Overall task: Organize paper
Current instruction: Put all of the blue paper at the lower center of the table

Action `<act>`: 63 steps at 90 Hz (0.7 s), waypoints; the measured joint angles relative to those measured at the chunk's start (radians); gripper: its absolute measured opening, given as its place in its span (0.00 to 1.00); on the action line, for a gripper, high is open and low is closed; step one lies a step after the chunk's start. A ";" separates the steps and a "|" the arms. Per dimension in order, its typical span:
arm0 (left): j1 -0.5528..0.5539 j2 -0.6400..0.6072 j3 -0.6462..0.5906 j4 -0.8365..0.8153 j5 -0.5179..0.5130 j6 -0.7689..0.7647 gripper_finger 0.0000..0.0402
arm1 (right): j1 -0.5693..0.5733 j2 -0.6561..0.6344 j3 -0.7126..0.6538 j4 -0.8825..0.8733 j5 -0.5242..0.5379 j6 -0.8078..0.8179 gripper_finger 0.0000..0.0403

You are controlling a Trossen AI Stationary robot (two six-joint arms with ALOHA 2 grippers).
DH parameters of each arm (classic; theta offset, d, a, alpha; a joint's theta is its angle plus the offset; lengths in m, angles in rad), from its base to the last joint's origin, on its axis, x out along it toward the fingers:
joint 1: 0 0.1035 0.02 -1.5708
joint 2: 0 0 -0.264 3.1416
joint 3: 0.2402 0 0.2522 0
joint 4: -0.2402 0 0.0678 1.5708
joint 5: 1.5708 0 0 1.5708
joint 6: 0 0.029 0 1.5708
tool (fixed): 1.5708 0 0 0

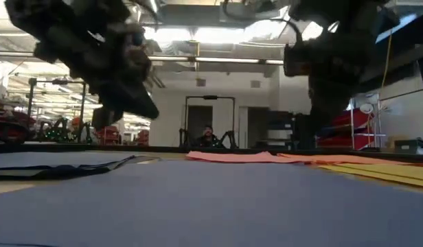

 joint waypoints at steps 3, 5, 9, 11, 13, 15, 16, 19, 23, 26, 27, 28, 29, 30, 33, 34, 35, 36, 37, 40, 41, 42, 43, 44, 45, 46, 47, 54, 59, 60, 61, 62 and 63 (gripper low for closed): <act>0.000 0.022 0.008 -0.004 0.008 -0.007 0.00 | -0.001 -0.002 0.001 0.001 0.014 0.000 0.00; 0.000 0.033 0.015 -0.009 0.015 -0.011 0.00 | -0.003 -0.002 0.001 0.005 0.019 -0.001 0.00; 0.000 0.049 0.030 -0.025 0.030 -0.010 0.00 | -0.007 -0.002 0.002 0.011 0.025 0.000 0.00; 0.000 0.054 0.036 -0.034 0.036 -0.004 0.00 | -0.007 -0.001 0.001 0.010 0.027 0.001 0.00; 0.000 0.057 0.041 -0.043 0.046 0.007 0.00 | -0.007 -0.002 0.001 0.009 0.031 0.003 0.00; 0.000 0.058 0.047 -0.057 0.054 0.015 0.00 | -0.007 -0.002 0.001 0.011 0.037 0.004 0.00; 0.000 0.059 0.050 -0.064 0.059 0.021 0.00 | -0.007 -0.002 0.001 0.013 0.041 0.004 0.00; 0.000 0.060 0.058 -0.093 0.074 0.037 0.00 | -0.007 -0.002 0.001 0.022 0.048 0.005 0.00; 0.000 0.060 0.074 -0.139 0.091 0.061 0.00 | -0.007 -0.002 0.001 0.032 0.051 0.005 0.00; 0.000 0.060 0.089 -0.184 0.096 0.080 0.00 | -0.007 -0.001 0.001 0.035 0.051 0.006 0.00; 0.000 0.060 0.094 -0.201 0.097 0.089 0.00 | -0.007 -0.001 0.001 0.036 0.051 0.007 0.00; -0.001 0.060 0.099 -0.219 0.098 0.092 0.00 | -0.007 -0.001 0.001 0.038 0.052 0.008 0.00; -0.001 0.060 0.104 -0.239 0.098 0.097 0.00 | -0.007 -0.002 0.001 0.040 0.052 0.009 0.00; -0.002 0.060 0.111 -0.259 0.098 0.106 0.00 | -0.006 -0.002 0.001 0.042 0.053 0.010 0.00; -0.005 0.060 0.129 -0.330 0.097 0.128 0.00 | -0.006 -0.001 0.001 0.049 0.055 0.012 0.00; -0.005 0.060 0.135 -0.354 0.095 0.137 0.00 | -0.006 -0.002 0.001 0.052 0.057 0.012 0.00; -0.005 0.060 0.142 -0.380 0.093 0.148 0.00 | -0.006 -0.001 0.001 0.055 0.059 0.012 0.00; -0.006 0.060 0.148 -0.402 0.089 0.157 0.00 | -0.006 -0.001 0.001 0.058 0.061 0.012 0.00; -0.006 0.060 0.154 -0.423 0.085 0.165 0.00 | -0.006 -0.001 0.001 0.061 0.062 0.012 0.00; -0.006 0.060 0.170 -0.475 0.067 0.187 0.00 | -0.006 -0.002 0.002 0.066 0.066 0.012 0.00; -0.006 0.060 0.174 -0.487 0.061 0.194 0.00 | -0.006 -0.002 0.002 0.066 0.068 0.012 0.00; -0.006 0.060 0.179 -0.498 0.055 0.199 0.00 | -0.006 -0.001 0.002 0.066 0.070 0.012 0.00; -0.006 0.060 0.183 -0.508 0.049 0.202 0.00 | -0.006 -0.002 0.002 0.066 0.070 0.012 0.00; -0.006 0.060 0.186 -0.515 0.045 0.211 0.00 | -0.006 -0.002 0.002 0.066 0.070 0.012 0.00; -0.006 0.060 0.188 -0.522 0.041 0.216 0.00 | -0.006 -0.002 0.002 0.067 0.070 0.012 0.00; -0.006 0.060 0.190 -0.526 0.037 0.219 0.00 | -0.006 -0.001 0.002 0.068 0.070 0.013 0.00; -0.006 0.060 0.192 -0.531 0.036 0.223 0.00 | -0.006 -0.001 0.002 0.069 0.071 0.013 0.00; -0.003 0.060 0.199 -0.537 0.030 0.249 0.00 | -0.006 -0.001 0.002 0.072 0.071 0.014 0.00; -0.003 0.060 0.201 -0.528 0.030 0.261 0.00 | -0.006 -0.001 0.002 0.077 0.070 0.015 0.00; -0.003 0.060 0.201 -0.527 0.030 0.261 0.00 | -0.006 -0.001 0.002 0.078 0.070 0.015 0.00; -0.003 0.060 0.201 -0.526 0.030 0.262 0.00 | -0.006 -0.001 0.002 0.079 0.070 0.015 0.00; -0.003 0.060 0.201 -0.525 0.030 0.262 0.00 | -0.006 -0.001 0.002 0.080 0.070 0.015 0.00; -0.003 0.060 0.201 -0.524 0.030 0.262 0.00 | -0.006 -0.001 0.002 0.081 0.070 0.015 0.00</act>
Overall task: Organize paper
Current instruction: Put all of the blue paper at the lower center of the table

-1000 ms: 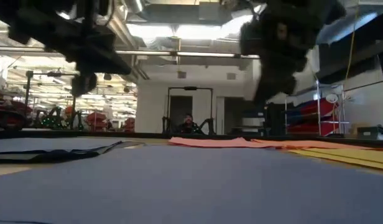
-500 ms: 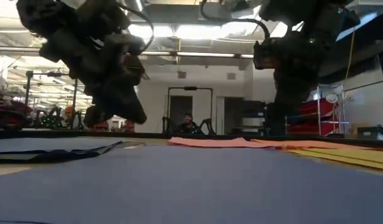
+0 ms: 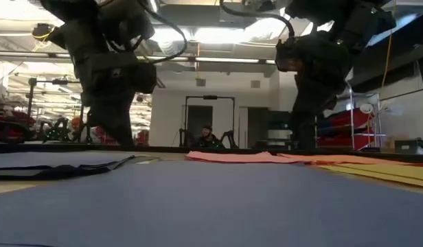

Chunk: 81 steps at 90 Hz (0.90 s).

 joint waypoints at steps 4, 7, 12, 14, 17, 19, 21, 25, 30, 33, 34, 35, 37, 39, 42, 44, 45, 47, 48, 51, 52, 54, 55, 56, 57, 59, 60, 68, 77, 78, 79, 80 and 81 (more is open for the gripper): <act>0.000 0.000 0.000 0.006 0.001 0.000 0.00 | 0.000 0.000 0.000 0.001 0.002 0.000 0.00; 0.000 0.000 0.000 0.013 0.001 0.000 0.00 | 0.000 0.000 0.000 0.004 0.010 0.000 0.00; 0.000 0.000 0.000 0.013 0.002 0.000 0.00 | 0.000 0.000 0.000 0.009 0.018 0.000 0.00; 0.000 0.000 0.000 0.010 0.004 0.000 0.00 | 0.000 0.000 0.000 0.012 0.019 0.000 0.00; -0.001 0.000 0.000 0.009 0.006 0.001 0.00 | 0.000 0.000 0.000 0.016 0.019 0.000 0.00; -0.001 0.001 0.000 0.011 0.006 0.001 0.00 | 0.000 0.000 0.000 0.021 0.019 0.000 0.00; -0.001 0.002 0.000 0.012 0.007 0.002 0.00 | 0.000 0.000 0.000 0.028 0.019 -0.001 0.00; -0.001 0.002 0.000 0.013 0.012 0.009 0.00 | 0.000 0.000 0.000 0.050 0.019 -0.006 0.00; -0.001 0.003 0.000 0.013 0.020 0.016 0.00 | 0.000 0.000 0.000 0.066 0.019 -0.009 0.00; -0.001 0.003 0.000 0.013 0.024 0.023 0.00 | 0.000 0.003 0.000 0.074 0.019 -0.009 0.00; -0.001 0.003 0.000 0.012 0.026 0.025 0.00 | 0.000 0.005 0.000 0.079 0.019 -0.010 0.00; -0.001 0.003 0.000 0.012 0.026 0.025 0.00 | 0.000 0.008 0.000 0.084 0.019 -0.010 0.00; -0.001 0.003 0.000 0.011 0.026 0.026 0.00 | 0.000 0.013 0.001 0.096 0.019 -0.010 0.00; -0.001 0.003 0.000 0.010 0.026 0.026 0.00 | 0.000 0.019 0.001 0.104 0.019 -0.011 0.00; -0.001 0.003 0.000 0.011 0.026 0.026 0.00 | 0.000 0.030 0.001 0.110 0.017 -0.013 0.00; -0.001 0.003 0.000 0.011 0.026 0.026 0.00 | 0.000 0.040 0.001 0.117 0.016 -0.016 0.00; -0.001 0.003 0.000 0.011 0.026 0.026 0.00 | 0.000 0.045 0.001 0.123 0.013 -0.017 0.00; -0.001 0.005 0.000 0.012 0.026 0.026 0.00 | 0.000 0.056 0.001 0.136 0.005 -0.021 0.00; -0.001 0.007 0.000 0.013 0.026 0.026 0.00 | 0.000 0.062 0.001 0.140 0.000 -0.023 0.00; -0.001 0.012 0.000 0.013 0.026 0.026 0.00 | 0.000 0.079 0.002 0.146 -0.010 -0.026 0.00; -0.001 0.013 0.000 0.012 0.026 0.026 0.00 | 0.000 0.085 0.002 0.147 -0.011 -0.027 0.00; -0.001 0.020 0.000 0.010 0.026 0.025 0.00 | 0.000 0.096 0.001 0.151 -0.012 -0.027 0.00; -0.001 0.023 0.000 0.010 0.026 0.025 0.00 | 0.000 0.101 0.001 0.153 -0.012 -0.027 0.00; -0.001 0.025 0.000 0.011 0.026 0.025 0.00 | 0.000 0.106 0.001 0.155 -0.013 -0.027 0.00; -0.001 0.027 0.000 0.012 0.026 0.025 0.00 | 0.000 0.110 0.001 0.158 -0.014 -0.027 0.00; -0.001 0.033 0.000 0.015 0.027 0.025 0.00 | 0.000 0.119 0.001 0.163 -0.014 -0.027 0.00; -0.001 0.036 0.000 0.015 0.028 0.025 0.00 | 0.000 0.123 0.001 0.166 -0.014 -0.027 0.00; -0.001 0.063 0.000 0.046 0.043 0.024 0.00 | 0.000 0.142 0.001 0.178 -0.025 -0.027 0.00; -0.001 0.090 0.000 0.065 0.045 0.015 0.00 | 0.000 0.146 0.001 0.180 -0.058 -0.027 0.00; -0.001 0.093 0.000 0.066 0.045 0.014 0.00 | 0.001 0.146 0.001 0.180 -0.060 -0.027 0.00; -0.001 0.096 0.000 0.067 0.045 0.014 0.00 | 0.002 0.146 0.001 0.181 -0.063 -0.027 0.00; 0.000 0.098 0.000 0.069 0.045 0.012 0.00 | 0.002 0.146 0.001 0.181 -0.063 -0.027 0.00; 0.000 0.100 0.000 0.072 0.045 0.011 0.00 | 0.002 0.146 0.001 0.182 -0.063 -0.027 0.00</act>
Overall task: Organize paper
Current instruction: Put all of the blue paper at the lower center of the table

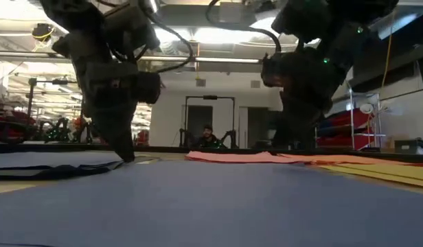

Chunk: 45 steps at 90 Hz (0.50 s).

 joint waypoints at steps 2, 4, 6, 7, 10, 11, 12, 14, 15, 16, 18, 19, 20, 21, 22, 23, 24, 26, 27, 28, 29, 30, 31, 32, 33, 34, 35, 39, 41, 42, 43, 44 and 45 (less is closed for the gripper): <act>0.000 0.003 0.000 0.004 0.002 0.000 0.00 | 0.000 0.000 0.000 0.000 0.000 0.000 0.00; 0.001 0.007 0.001 0.006 0.003 0.000 0.00 | 0.000 0.000 0.000 -0.001 0.000 0.000 0.00; 0.001 0.011 0.001 0.009 0.003 0.000 0.00 | 0.000 0.000 0.000 -0.002 -0.001 0.000 0.00; 0.001 0.012 0.001 0.011 0.003 0.001 0.00 | 0.000 0.000 0.000 -0.002 0.000 0.000 0.00; 0.001 0.018 0.001 0.023 0.003 0.004 0.00 | 0.000 0.000 0.000 -0.001 -0.001 0.000 0.00; 0.001 0.019 0.001 0.026 0.003 0.005 0.00 | 0.000 0.000 0.000 0.000 -0.001 0.000 0.00; 0.001 0.021 0.002 0.029 0.003 0.007 0.00 | 0.000 0.000 0.000 -0.001 -0.001 0.000 0.00; 0.001 0.024 0.002 0.035 0.003 0.009 0.00 | 0.000 0.000 0.000 -0.001 -0.003 0.000 0.00; 0.001 0.025 0.002 0.038 0.003 0.011 0.00 | 0.000 0.000 0.000 -0.002 -0.004 0.000 0.00; 0.001 0.027 0.002 0.041 0.003 0.012 0.00 | 0.000 0.000 0.000 -0.002 -0.006 0.000 0.00; 0.004 0.030 0.002 0.047 0.003 0.014 0.00 | 0.000 0.000 0.000 -0.001 -0.008 0.000 0.00; 0.005 0.031 0.002 0.049 0.003 0.014 0.00 | 0.000 0.000 0.000 -0.001 -0.008 0.000 0.00; 0.006 0.032 0.002 0.052 0.004 0.014 0.00 | 0.000 0.000 0.000 -0.001 -0.007 0.000 0.00; 0.007 0.033 0.002 0.054 0.004 0.014 0.00 | 0.000 0.000 0.000 -0.001 -0.007 0.000 0.00; 0.009 0.034 0.002 0.055 0.005 0.013 0.00 | 0.000 0.000 0.000 -0.001 -0.006 0.000 0.00; 0.011 0.035 0.002 0.056 0.006 0.013 0.00 | 0.000 0.000 0.000 -0.001 -0.005 0.000 0.00; 0.013 0.036 0.002 0.057 0.007 0.013 0.00 | 0.000 0.000 0.000 -0.001 -0.002 0.000 0.00; 0.017 0.038 0.002 0.059 0.008 0.013 0.00 | 0.000 0.000 0.000 -0.001 0.002 0.000 0.00; 0.019 0.038 0.003 0.059 0.008 0.013 0.00 | 0.000 0.000 0.000 -0.001 0.003 0.000 0.00; 0.021 0.038 0.003 0.059 0.008 0.013 0.00 | 0.000 0.000 0.000 -0.001 0.004 0.000 0.00; 0.024 0.038 0.003 0.059 0.008 0.013 0.00 | 0.000 0.000 0.000 -0.001 0.005 0.000 0.00; 0.027 0.038 0.003 0.058 0.008 0.013 0.00 | 0.000 0.000 0.000 -0.001 0.007 0.000 0.00; 0.029 0.038 0.003 0.058 0.007 0.014 0.00 | 0.000 0.000 0.000 0.000 0.009 0.000 0.00; 0.032 0.038 0.003 0.058 0.007 0.015 0.00 | 0.000 0.000 0.000 0.000 0.010 -0.001 0.00; 0.035 0.039 0.003 0.058 0.007 0.015 0.00 | -0.001 0.000 0.000 0.001 0.011 -0.003 0.00; 0.038 0.039 0.003 0.058 0.008 0.017 0.00 | -0.002 0.000 0.000 0.002 0.012 -0.005 0.00; 0.042 0.039 0.003 0.058 0.008 0.019 0.00 | -0.003 0.000 0.000 0.004 0.013 -0.006 0.00; 0.055 0.039 0.003 0.058 0.006 0.024 0.00 | -0.008 0.000 0.000 0.011 0.020 -0.012 0.00; 0.063 0.039 0.003 0.057 0.004 0.027 0.00 | -0.011 0.000 0.000 0.015 0.024 -0.014 0.00; 0.066 0.039 0.003 0.056 0.003 0.029 0.00 | -0.014 0.000 0.000 0.018 0.028 -0.015 0.00; 0.070 0.039 0.002 0.057 0.002 0.031 0.00 | -0.016 0.000 0.000 0.022 0.030 -0.017 0.00; 0.074 0.039 0.002 0.057 0.002 0.033 0.00 | -0.019 0.000 0.000 0.026 0.033 -0.019 0.00; 0.078 0.039 0.002 0.058 0.001 0.035 0.00 | -0.022 0.000 0.000 0.031 0.036 -0.022 0.00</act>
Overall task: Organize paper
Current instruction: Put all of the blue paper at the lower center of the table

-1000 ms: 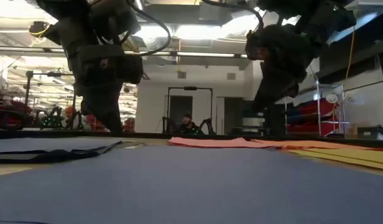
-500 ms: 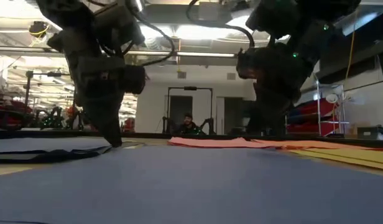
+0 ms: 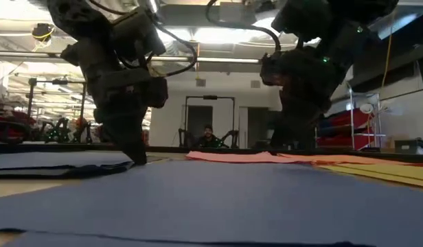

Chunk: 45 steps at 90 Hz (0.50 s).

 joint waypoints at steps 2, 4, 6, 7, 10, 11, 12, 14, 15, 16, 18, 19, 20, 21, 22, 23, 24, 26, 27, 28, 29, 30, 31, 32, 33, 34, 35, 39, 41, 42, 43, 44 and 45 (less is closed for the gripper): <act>0.007 0.000 0.000 0.001 -0.002 0.003 0.00 | -0.005 0.000 0.000 0.009 0.005 -0.003 0.00; 0.014 0.000 0.000 0.002 -0.003 0.005 0.00 | -0.013 0.000 0.000 0.018 0.009 -0.005 0.00; 0.020 0.000 0.000 0.003 -0.004 0.006 0.00 | -0.021 0.000 0.000 0.029 0.009 -0.008 0.00; 0.023 0.000 0.000 0.005 -0.004 0.007 0.00 | -0.026 0.000 0.000 0.035 0.009 -0.009 0.00; 0.030 0.001 -0.001 0.010 -0.004 0.013 0.00 | -0.039 0.000 0.000 0.056 0.009 -0.012 0.00; 0.032 0.001 -0.001 0.013 -0.004 0.014 0.00 | -0.042 0.000 0.000 0.062 0.009 -0.013 0.00; 0.034 0.001 -0.001 0.015 -0.004 0.016 0.00 | -0.047 0.000 0.000 0.069 0.009 -0.014 0.00; 0.037 0.002 -0.002 0.018 -0.002 0.019 0.00 | -0.056 0.000 0.000 0.080 0.008 -0.017 0.00; 0.039 0.002 -0.002 0.020 -0.001 0.020 0.00 | -0.061 0.000 0.000 0.084 0.007 -0.019 0.00; 0.041 0.002 -0.002 0.022 -0.001 0.022 0.00 | -0.065 0.000 0.000 0.089 0.005 -0.022 0.00; 0.043 0.002 -0.002 0.022 0.001 0.025 0.00 | -0.074 0.000 0.000 0.096 -0.002 -0.031 0.00; 0.044 0.002 -0.002 0.022 0.002 0.027 0.00 | -0.079 0.000 0.000 0.100 -0.004 -0.036 0.00; 0.045 0.002 -0.002 0.022 0.003 0.029 0.00 | -0.083 0.000 0.000 0.104 -0.007 -0.039 0.00; 0.045 0.002 -0.002 0.022 0.005 0.030 0.00 | -0.087 0.000 0.000 0.108 -0.009 -0.040 0.00; 0.046 0.002 -0.002 0.021 0.006 0.031 0.00 | -0.090 0.000 0.000 0.110 -0.010 -0.042 0.00; 0.046 0.002 -0.002 0.020 0.007 0.031 0.00 | -0.094 0.000 0.000 0.111 -0.011 -0.044 0.00; 0.046 0.002 -0.002 0.018 0.007 0.032 0.00 | -0.098 0.000 0.000 0.113 -0.012 -0.044 0.00; 0.045 0.002 -0.002 0.014 0.007 0.032 0.00 | -0.105 0.000 0.000 0.114 -0.014 -0.047 0.00; 0.044 0.002 -0.001 0.012 0.007 0.032 0.00 | -0.108 0.000 0.000 0.115 -0.017 -0.047 0.00; 0.043 0.002 -0.001 0.008 0.007 0.032 0.00 | -0.111 0.000 0.000 0.116 -0.019 -0.048 0.00; 0.041 0.002 -0.001 0.004 0.007 0.032 0.00 | -0.114 0.000 0.000 0.117 -0.021 -0.051 0.00; 0.039 0.002 -0.001 0.000 0.007 0.032 0.00 | -0.117 0.000 0.000 0.117 -0.023 -0.053 0.00; 0.038 0.001 -0.001 -0.004 0.007 0.032 0.00 | -0.120 0.000 0.000 0.117 -0.025 -0.055 0.00; 0.036 0.001 0.000 -0.008 0.007 0.032 0.00 | -0.123 0.000 0.000 0.117 -0.027 -0.057 0.00; 0.034 0.000 0.000 -0.012 0.007 0.032 0.00 | -0.126 0.000 0.000 0.117 -0.030 -0.060 0.00; 0.032 0.000 0.000 -0.015 0.007 0.032 0.00 | -0.128 0.000 0.000 0.117 -0.033 -0.062 0.00; 0.030 0.000 0.000 -0.019 0.007 0.032 0.00 | -0.130 0.000 0.000 0.117 -0.036 -0.064 0.00; 0.022 0.000 0.000 -0.032 0.006 0.032 0.00 | -0.138 0.000 0.000 0.117 -0.038 -0.068 0.00; 0.019 0.000 -0.001 -0.038 0.006 0.032 0.00 | -0.138 0.000 0.000 0.117 -0.038 -0.069 0.00; 0.017 0.000 -0.001 -0.041 0.006 0.032 0.00 | -0.138 0.000 0.000 0.117 -0.038 -0.070 0.00; 0.016 0.000 -0.001 -0.044 0.006 0.032 0.00 | -0.138 0.000 0.000 0.117 -0.038 -0.070 0.00; 0.015 0.000 -0.001 -0.048 0.006 0.032 0.00 | -0.138 0.000 0.000 0.117 -0.038 -0.071 0.00; 0.013 0.000 -0.001 -0.051 0.006 0.032 0.00 | -0.138 0.000 0.000 0.117 -0.037 -0.072 0.00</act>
